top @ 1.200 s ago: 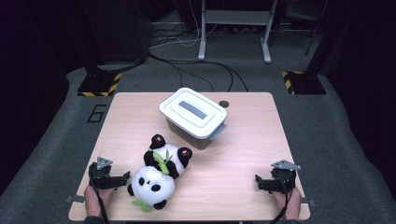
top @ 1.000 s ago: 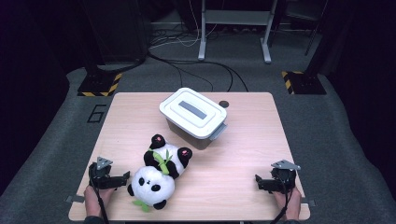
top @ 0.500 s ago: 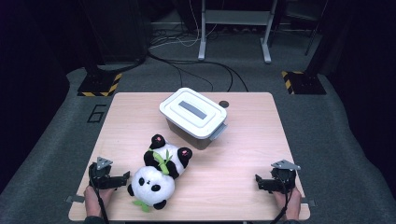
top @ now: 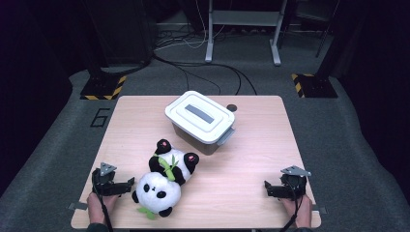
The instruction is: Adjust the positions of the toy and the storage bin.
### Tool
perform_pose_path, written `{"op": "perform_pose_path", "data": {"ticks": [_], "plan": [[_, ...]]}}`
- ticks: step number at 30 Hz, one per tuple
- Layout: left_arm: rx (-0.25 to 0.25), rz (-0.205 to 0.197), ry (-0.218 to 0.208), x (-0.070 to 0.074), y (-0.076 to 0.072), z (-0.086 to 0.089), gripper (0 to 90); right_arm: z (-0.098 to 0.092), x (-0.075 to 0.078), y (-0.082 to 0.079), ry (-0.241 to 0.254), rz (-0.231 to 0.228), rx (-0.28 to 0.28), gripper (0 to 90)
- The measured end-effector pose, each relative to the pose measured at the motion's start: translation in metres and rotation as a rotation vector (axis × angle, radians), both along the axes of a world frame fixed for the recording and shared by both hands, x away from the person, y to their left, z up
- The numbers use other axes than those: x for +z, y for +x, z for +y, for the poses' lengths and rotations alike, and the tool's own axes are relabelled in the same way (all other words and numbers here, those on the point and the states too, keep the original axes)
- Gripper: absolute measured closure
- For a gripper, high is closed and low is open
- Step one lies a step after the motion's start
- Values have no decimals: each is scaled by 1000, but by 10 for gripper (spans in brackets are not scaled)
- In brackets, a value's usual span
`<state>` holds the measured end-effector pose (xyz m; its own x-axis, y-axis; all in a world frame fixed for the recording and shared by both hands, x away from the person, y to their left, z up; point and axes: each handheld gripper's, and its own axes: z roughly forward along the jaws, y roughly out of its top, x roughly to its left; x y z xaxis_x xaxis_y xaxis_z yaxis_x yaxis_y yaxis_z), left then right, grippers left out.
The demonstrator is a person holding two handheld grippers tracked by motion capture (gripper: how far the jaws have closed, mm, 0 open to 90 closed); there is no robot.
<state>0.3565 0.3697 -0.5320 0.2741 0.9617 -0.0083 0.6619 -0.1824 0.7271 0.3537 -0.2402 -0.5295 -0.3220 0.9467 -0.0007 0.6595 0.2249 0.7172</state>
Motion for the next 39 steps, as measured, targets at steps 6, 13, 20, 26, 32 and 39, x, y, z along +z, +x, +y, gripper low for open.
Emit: {"op": "perform_pose_path", "data": {"ticks": [6, 13, 20, 26, 32, 39], "plan": [[0, 0, 0, 0, 0, 0, 17, 1, 0, 0, 3, 3, -10, 0], [-1, -1, 0, 0, 0, 0, 19, 0, 0, 0, -3, -1, -9, 0], [12, 24, -127, 17, -4, 8, 19, 0, 0, 0, -2, -1, -10, 0], [6, 12, -137, 44, -15, -2, 26, 0, 0, 0, -2, 0, -17, 0], [-40, -15, -155, 70, -28, -20, 46, -1, 0, 0, -1, -2, -22, 5], [-107, -49, -185, 92, -42, -44, 46, -1, 0, 0, 5, -3, -25, 13]]}}
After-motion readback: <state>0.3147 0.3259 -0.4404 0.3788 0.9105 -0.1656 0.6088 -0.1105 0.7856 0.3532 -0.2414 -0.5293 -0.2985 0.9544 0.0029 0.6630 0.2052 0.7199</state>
